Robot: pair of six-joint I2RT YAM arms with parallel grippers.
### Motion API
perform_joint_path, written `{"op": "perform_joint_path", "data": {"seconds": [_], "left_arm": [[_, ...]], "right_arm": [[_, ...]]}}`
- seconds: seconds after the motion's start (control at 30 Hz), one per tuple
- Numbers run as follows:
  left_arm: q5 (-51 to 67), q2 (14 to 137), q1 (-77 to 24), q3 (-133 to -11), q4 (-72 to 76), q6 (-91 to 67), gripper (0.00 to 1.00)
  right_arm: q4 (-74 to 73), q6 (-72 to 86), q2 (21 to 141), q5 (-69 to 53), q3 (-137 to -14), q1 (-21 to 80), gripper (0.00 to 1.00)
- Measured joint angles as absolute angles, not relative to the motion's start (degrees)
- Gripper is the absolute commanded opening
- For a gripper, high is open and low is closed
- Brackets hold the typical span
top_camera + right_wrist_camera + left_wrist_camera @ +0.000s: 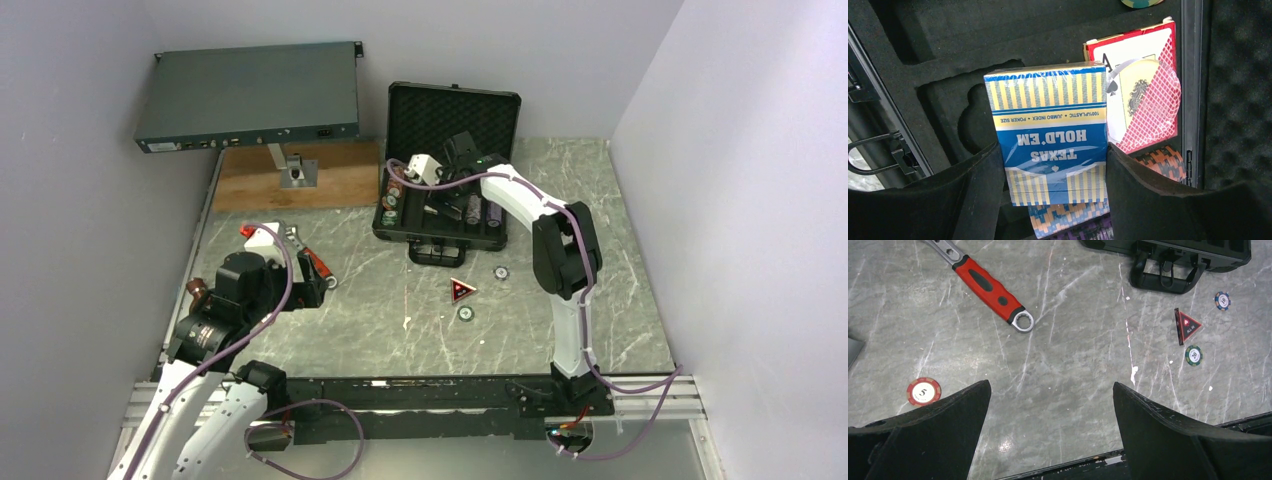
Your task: Pack up texas hold em set
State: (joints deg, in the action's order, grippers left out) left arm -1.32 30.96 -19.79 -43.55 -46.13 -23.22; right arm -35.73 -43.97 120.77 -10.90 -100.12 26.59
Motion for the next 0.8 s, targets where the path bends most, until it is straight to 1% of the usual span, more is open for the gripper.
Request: {"op": "perform_joint_path", "data": {"seconds": [0.2,0.43,0.73,0.77,0.8], "left_arm": [[-1.3,31.0,-19.4,-43.5,-46.1,-23.2,0.99],[-1.3,31.2,-19.3,-43.5,-46.1,-23.2,0.99],[-1.3,31.7,-19.3,-43.5,-46.0,-23.2,0.99],[-1.3,31.7,-19.3,-43.5,-46.0,-23.2,0.99],[-1.3,31.7,-19.3,-43.5,-45.9,-23.2,0.99]], "right_arm": [[-35.7,-44.5,120.7,-11.2,-99.6,26.9,0.0],[-32.2,-48.1,117.3,-11.8,-91.9,28.6,0.0],[-29.9,-50.1,115.3,-12.4,-88.7,29.0,0.0],[-29.9,-50.1,115.3,-12.5,-88.7,29.0,0.01],[-30.0,-50.1,115.3,-12.5,-88.7,29.0,0.08]]}}
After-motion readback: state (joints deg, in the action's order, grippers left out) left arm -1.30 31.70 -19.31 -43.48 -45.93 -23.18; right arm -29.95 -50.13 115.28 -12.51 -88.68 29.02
